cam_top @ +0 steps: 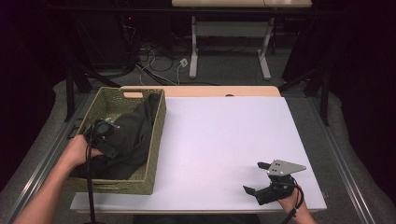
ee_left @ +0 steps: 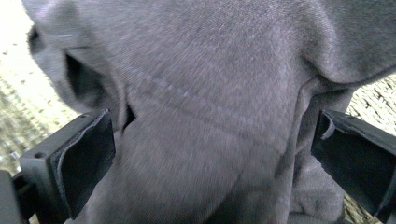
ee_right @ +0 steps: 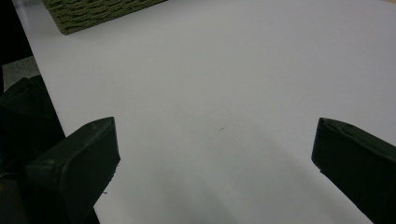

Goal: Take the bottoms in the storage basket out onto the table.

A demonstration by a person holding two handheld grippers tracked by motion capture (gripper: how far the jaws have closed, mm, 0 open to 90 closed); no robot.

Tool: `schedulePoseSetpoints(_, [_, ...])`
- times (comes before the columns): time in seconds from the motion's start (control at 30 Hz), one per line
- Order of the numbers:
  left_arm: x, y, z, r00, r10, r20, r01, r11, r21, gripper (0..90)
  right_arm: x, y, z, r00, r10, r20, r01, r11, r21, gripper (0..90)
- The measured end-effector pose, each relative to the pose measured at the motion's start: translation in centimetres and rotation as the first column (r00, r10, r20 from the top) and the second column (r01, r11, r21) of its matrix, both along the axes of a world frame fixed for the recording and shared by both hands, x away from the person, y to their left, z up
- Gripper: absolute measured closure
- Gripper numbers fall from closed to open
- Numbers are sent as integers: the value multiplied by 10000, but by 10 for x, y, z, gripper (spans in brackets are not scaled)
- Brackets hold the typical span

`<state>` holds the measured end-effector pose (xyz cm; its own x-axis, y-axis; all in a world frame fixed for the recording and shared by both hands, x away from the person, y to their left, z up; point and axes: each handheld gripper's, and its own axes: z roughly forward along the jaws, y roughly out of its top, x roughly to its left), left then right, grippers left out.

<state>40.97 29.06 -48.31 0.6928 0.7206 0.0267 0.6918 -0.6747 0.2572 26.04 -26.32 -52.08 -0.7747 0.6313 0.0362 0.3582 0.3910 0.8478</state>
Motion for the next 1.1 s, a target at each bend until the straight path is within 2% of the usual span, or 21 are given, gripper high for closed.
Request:
schedulePoseSetpoints(0.2, [8, -7, -14, 9988, -133, -465, 145, 9995, 263, 1, 0, 0, 0, 10000, 83, 37, -83, 9999, -58, 4])
schedulePoseSetpoints(0.33, [13, -8, -24, 9969, -26, -789, 57, 9992, 394, 1, 0, 0, 0, 9999, 97, 27, -96, 9999, -86, 4])
schedulePoseSetpoints(0.5, [14, -8, -26, 9975, -144, -695, 167, 9993, 326, 1, 1, 0, -1, 9999, 110, -40, -110, 9999, -63, 5])
schedulePoseSetpoints(0.6, [13, -9, -29, 9976, 92, -687, -83, 9999, 142, 5, 1, 0, -1, 9999, 104, -46, -104, 9999, -57, 5])
schedulePoseSetpoints(0.7, [14, -9, -31, 9977, 137, -661, -124, 9997, 203, 11, 0, 0, -1, 9999, 121, -15, -121, 9999, -86, 5])
schedulePoseSetpoints(0.83, [14, -9, -32, 9982, 167, -580, -153, 9996, 241, 93, 1, 0, -1, 9999, 116, -44, -117, 9999, -77, 5])
schedulePoseSetpoints(0.9, [13, -9, -34, 9977, 404, -545, -400, 9992, 91, 142, 1, -1, -1, 9999, 46, -89, -47, 10000, -60, 5])
schedulePoseSetpoints(1.1, [12, -8, -33, 9983, 465, -347, -464, 9989, 31, 281, 1, 0, -1, 9999, 130, -56, -131, 9999, -97, 5])
